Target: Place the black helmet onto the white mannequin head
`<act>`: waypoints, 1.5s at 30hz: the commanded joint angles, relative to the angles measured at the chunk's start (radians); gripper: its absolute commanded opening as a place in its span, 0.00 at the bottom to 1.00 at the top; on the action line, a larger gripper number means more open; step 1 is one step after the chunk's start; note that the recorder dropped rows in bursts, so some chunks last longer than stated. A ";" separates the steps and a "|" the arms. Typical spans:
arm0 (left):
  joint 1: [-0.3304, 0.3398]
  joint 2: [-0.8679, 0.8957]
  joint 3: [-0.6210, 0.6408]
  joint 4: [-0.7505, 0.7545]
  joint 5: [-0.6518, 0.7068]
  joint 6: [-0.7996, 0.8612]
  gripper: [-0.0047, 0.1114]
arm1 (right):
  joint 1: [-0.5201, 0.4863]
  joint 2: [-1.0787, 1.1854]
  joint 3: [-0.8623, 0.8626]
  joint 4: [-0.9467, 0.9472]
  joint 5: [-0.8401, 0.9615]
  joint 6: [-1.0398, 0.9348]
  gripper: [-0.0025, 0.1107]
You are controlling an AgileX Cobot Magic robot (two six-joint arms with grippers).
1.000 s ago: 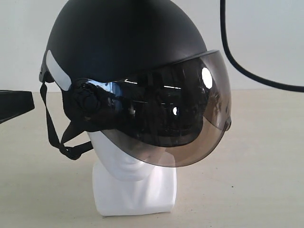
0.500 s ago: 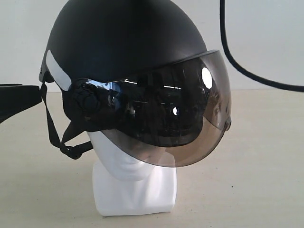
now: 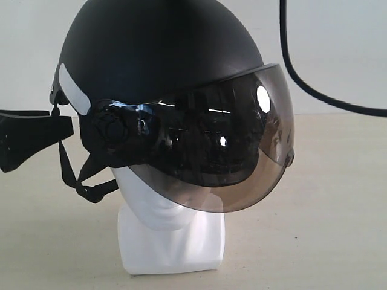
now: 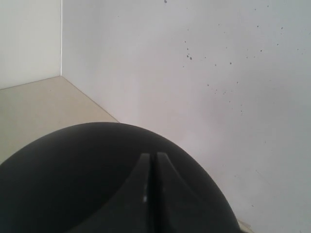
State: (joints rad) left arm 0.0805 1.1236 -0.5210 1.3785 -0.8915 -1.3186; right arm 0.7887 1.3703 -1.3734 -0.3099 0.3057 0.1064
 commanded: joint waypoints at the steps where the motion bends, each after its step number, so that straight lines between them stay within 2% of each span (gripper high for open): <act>1: -0.009 0.003 -0.035 -0.020 0.010 0.005 0.50 | 0.000 -0.012 -0.004 0.000 -0.005 -0.003 0.02; 4: -0.009 0.005 -0.038 -0.002 0.016 -0.016 0.39 | 0.000 -0.012 -0.004 0.000 -0.001 -0.003 0.02; 9: -0.009 0.056 -0.038 0.024 0.000 -0.048 0.10 | 0.000 -0.012 -0.004 0.000 -0.001 -0.001 0.02; 10: -0.009 0.068 -0.038 0.025 -0.013 -0.048 0.08 | 0.000 -0.012 -0.004 0.000 0.000 -0.001 0.02; 13: -0.009 0.106 -0.038 0.023 -0.033 -0.048 0.08 | 0.000 -0.012 -0.004 0.005 0.022 -0.001 0.02; 24: -0.009 0.176 -0.038 -0.034 0.080 0.028 0.08 | 0.000 -0.012 -0.004 0.008 0.039 -0.003 0.02; 35: -0.009 0.272 -0.040 -0.165 0.078 0.158 0.08 | 0.000 -0.012 -0.004 0.008 0.034 -0.003 0.02; 45: -0.009 0.363 -0.102 -0.167 0.073 0.161 0.08 | 0.000 -0.012 -0.004 0.008 0.033 -0.007 0.02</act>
State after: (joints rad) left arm 0.0740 1.4590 -0.6089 1.2314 -0.8482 -1.1610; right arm 0.7887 1.3697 -1.3734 -0.3062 0.3261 0.1064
